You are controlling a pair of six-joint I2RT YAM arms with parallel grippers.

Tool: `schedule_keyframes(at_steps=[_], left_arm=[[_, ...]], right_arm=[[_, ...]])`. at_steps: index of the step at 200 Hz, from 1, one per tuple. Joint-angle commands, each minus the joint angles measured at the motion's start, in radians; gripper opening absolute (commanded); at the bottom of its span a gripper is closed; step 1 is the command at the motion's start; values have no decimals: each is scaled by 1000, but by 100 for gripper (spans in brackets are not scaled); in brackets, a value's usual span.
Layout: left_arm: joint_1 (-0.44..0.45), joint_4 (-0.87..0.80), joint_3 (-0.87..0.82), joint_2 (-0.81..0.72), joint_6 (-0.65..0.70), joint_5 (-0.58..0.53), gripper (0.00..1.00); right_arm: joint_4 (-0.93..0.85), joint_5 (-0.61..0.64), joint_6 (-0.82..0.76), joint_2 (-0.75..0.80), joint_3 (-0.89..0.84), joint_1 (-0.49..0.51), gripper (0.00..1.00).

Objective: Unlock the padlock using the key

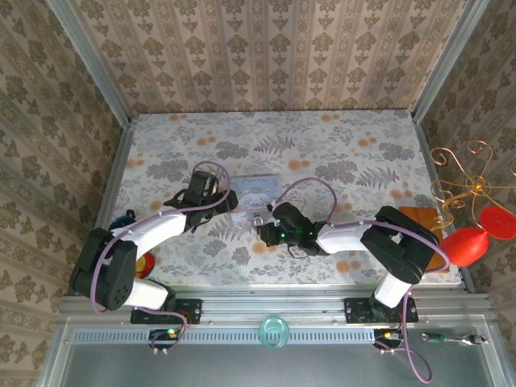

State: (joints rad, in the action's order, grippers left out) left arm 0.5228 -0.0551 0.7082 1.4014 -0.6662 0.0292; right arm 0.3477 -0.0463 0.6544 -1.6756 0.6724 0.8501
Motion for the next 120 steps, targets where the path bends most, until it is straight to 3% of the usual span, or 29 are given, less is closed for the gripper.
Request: schedule_keyframes(at_steps=[1,29,71,120], left_arm=[[22,-109,-14,48,-16,-101,60],[63,-144,-18,54,-23,-134,60],[117,-174,-18,65,-69,-166,61],[252,-204,-39,68,-165,-250,60]], right_arm=[[-50,64,13,34,-11,7,12],[-69,120,83,48,-14,6,6],[-51,135,245,54,-9,-10,5],[52,152,407,40,-45,-50,4]])
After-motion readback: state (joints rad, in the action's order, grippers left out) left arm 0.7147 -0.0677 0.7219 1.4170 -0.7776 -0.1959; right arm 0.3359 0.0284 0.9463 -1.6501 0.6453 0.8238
